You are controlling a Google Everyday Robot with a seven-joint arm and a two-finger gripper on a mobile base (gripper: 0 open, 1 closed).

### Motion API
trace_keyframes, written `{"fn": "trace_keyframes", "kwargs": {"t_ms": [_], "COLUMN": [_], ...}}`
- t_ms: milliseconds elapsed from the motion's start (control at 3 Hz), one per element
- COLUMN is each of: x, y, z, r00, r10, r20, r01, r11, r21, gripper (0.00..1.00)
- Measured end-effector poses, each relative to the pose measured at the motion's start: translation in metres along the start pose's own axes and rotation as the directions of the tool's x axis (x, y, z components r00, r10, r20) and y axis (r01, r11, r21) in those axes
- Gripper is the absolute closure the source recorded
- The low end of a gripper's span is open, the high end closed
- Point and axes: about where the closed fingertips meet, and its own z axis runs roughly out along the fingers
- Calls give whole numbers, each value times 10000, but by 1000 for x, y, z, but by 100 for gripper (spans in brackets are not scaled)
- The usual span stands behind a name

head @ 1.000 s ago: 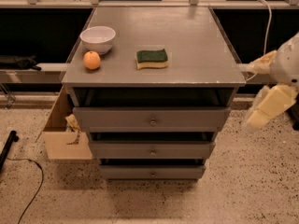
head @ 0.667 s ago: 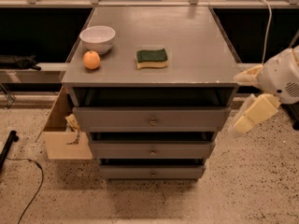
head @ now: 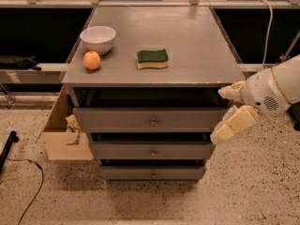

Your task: Open middle drawer

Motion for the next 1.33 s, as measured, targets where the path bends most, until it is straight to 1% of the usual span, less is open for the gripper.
{"fn": "trace_keyframes", "kwargs": {"t_ms": [333,667,1000,1333], "x": [4,29,49,45], "y": [3,25,6,-27], "z": [3,24,45,65], "r00": [9954,9741,9438,9266], "r10": [409,1241,2120,2616], "r20": [863,1889,2536,2701], "r01": [-484,-1524,-2639,-3204], "r11": [9951,9778,9453,9252], "r21": [860,1435,1918,2032], "gripper": [0,0,0,0]}}
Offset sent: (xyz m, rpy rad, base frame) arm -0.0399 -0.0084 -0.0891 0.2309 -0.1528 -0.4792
